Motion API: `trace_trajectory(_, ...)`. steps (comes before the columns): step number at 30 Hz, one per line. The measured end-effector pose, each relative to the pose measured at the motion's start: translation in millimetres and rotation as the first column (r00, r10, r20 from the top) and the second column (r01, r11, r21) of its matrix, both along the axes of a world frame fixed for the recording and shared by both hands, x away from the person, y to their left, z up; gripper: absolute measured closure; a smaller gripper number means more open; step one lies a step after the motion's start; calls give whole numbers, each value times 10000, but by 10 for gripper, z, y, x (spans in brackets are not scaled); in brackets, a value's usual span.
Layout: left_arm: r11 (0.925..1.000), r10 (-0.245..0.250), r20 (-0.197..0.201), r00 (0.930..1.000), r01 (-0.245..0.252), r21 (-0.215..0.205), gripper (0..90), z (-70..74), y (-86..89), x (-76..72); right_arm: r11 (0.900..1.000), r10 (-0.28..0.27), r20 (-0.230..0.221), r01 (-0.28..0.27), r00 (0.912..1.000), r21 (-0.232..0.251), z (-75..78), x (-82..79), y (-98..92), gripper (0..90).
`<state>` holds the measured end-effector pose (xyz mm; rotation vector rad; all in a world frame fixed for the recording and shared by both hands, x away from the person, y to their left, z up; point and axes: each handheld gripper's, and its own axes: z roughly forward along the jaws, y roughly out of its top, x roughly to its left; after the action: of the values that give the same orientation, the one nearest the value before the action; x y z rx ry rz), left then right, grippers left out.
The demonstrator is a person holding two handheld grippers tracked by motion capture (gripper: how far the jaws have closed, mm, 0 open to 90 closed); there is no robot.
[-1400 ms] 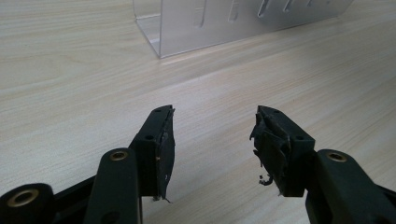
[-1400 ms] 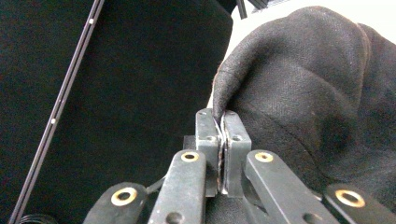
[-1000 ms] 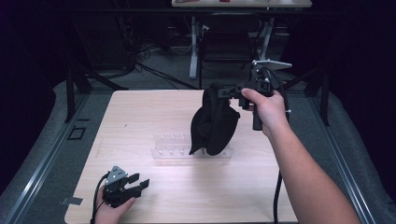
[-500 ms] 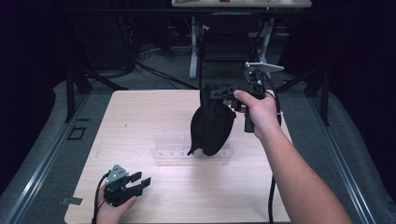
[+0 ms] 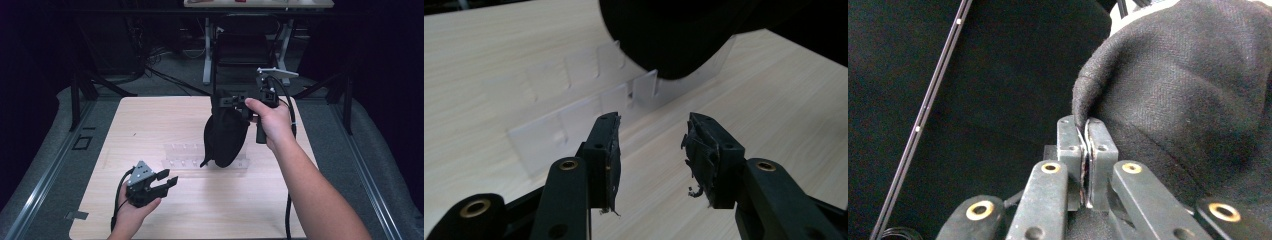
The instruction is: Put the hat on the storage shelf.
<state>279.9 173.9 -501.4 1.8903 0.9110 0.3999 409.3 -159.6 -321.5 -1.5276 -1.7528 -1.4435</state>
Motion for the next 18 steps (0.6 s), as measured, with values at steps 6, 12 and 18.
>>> trace_trajectory(6, 9995, -328, 311, 9990, 327, 9, 567, 151, -237, 84, 9999, 29, -18, -29, 10000, 122, -17, -3, 30, 875)
trace_trajectory(12, 9975, -701, 393, 9968, 700, 46, 573, 233, -457, 151, 9997, 71, -21, -71, 10000, 225, -32, -6, 25, 875)
trace_trajectory(18, 9951, -989, 413, 9942, 985, 127, 609, 285, -600, 175, 9996, 62, -47, -61, 10000, 288, -42, 0, 24, 874)
